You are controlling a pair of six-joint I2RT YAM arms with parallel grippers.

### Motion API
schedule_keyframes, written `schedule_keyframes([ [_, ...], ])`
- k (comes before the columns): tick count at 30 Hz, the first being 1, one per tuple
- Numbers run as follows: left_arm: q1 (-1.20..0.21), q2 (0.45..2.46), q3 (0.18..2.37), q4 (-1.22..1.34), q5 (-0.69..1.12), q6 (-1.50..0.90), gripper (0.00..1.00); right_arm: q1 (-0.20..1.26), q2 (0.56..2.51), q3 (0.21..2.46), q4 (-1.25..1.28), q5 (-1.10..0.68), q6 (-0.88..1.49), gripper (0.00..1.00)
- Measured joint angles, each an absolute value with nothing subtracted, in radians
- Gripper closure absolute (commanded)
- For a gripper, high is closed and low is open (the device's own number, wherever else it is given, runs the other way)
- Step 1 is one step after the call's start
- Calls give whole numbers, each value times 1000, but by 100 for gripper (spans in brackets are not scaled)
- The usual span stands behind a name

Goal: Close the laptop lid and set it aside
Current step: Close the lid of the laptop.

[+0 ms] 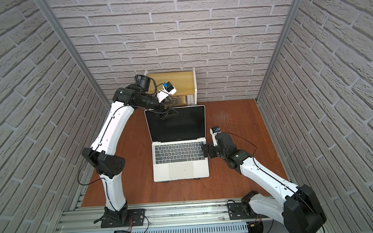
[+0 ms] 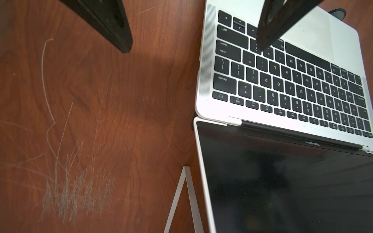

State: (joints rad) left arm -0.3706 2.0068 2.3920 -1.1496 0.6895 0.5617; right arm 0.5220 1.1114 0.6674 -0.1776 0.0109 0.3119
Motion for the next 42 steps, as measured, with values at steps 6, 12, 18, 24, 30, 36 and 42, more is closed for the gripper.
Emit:
schedule_keyframes([
  [6, -384, 2024, 2416, -1181, 669, 585, 12, 512, 1142, 670, -184, -61, 330, 1],
  [12, -390, 2025, 2420, -1208, 660, 612, 17, 512, 1184, 698, -199, -86, 341, 1],
  [18, -413, 2025, 2420, -1222, 648, 636, 22, 511, 1217, 708, -217, -75, 367, 1],
  [24, -425, 2019, 2402, -1213, 631, 657, 25, 511, 1230, 723, -255, -21, 389, 1],
  [30, -427, 1998, 2358, -1193, 620, 681, 26, 511, 1237, 725, -265, 24, 414, 1],
  [36, -443, 1941, 2270, -1149, 602, 710, 26, 511, 1264, 725, -263, 53, 439, 0],
  [42, -453, 1877, 2169, -1088, 591, 733, 26, 512, 1269, 725, -263, 67, 448, 0],
])
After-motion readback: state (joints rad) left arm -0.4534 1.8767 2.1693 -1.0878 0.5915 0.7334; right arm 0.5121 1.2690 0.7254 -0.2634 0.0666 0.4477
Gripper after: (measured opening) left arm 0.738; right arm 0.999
